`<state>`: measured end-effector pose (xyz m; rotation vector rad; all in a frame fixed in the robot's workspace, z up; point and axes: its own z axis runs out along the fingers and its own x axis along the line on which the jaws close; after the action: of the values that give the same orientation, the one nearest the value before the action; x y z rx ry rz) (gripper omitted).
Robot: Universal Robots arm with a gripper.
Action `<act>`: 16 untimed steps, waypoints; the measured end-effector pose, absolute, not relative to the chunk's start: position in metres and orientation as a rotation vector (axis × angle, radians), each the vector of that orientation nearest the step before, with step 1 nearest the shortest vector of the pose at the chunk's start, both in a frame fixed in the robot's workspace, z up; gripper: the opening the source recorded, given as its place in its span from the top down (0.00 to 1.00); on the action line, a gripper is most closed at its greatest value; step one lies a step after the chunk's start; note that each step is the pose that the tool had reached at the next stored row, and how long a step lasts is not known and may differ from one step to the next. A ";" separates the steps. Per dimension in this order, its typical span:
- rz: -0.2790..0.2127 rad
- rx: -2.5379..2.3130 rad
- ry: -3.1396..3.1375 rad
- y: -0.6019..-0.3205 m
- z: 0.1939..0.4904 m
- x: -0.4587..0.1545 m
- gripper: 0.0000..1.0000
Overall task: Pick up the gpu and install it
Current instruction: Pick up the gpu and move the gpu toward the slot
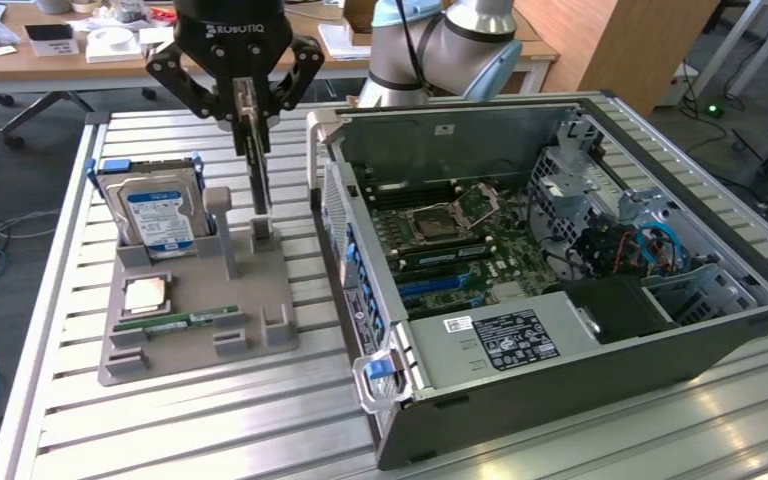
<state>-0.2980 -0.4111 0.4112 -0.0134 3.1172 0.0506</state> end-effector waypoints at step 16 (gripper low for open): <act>0.051 -0.013 3.117 -0.411 0.411 -0.285 0.74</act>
<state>-0.2853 -0.4111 0.4113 -0.0135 3.1172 0.0505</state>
